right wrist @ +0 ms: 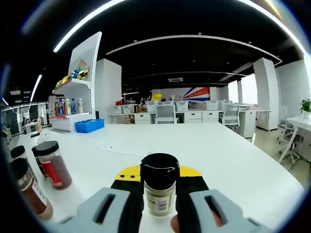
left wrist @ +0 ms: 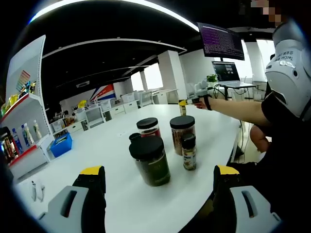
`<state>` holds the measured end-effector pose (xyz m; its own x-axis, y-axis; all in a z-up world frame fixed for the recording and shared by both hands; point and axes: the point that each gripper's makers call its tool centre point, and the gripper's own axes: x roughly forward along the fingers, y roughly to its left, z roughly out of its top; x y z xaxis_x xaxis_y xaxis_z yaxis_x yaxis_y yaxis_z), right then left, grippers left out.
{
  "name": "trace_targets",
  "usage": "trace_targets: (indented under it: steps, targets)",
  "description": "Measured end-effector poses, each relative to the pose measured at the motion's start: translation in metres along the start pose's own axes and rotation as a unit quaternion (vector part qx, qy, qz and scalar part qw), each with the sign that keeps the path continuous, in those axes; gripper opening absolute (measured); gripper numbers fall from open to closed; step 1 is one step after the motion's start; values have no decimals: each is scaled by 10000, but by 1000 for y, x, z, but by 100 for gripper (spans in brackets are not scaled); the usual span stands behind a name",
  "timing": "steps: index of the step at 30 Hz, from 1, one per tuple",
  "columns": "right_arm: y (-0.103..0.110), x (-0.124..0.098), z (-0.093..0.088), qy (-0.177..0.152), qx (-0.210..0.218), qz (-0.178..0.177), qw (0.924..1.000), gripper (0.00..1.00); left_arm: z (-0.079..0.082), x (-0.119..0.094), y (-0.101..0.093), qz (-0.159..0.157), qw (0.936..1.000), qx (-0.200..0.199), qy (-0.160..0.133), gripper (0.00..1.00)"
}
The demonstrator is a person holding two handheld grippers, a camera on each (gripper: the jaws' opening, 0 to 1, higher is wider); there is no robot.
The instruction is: Pick up the mixed condiments and ingredients on the table and sort them into separate groups
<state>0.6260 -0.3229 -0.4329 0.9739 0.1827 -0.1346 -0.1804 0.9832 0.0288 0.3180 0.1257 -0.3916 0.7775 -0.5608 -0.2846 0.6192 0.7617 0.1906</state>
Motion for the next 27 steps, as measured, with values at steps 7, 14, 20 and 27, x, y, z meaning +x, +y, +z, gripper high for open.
trace_targets:
  steps: [7, 14, 20, 27]
  targets:
    - [5, 3, -15, 126, -201, -77, 9997, 22, -2, 1, 0, -10, 10000, -9, 33, 91]
    - [7, 1, -19, 142, -97, -76, 9998, 22, -2, 1, 0, 6, 10000, 1, 39, 91]
    - [8, -2, -20, 46, -72, -25, 10000, 23, -2, 3, -2, -30, 10000, 1, 47, 91]
    - [9, -3, -21, 53, -200, -28, 9998, 23, 0, 3, -4, -45, 10000, 18, 13, 91]
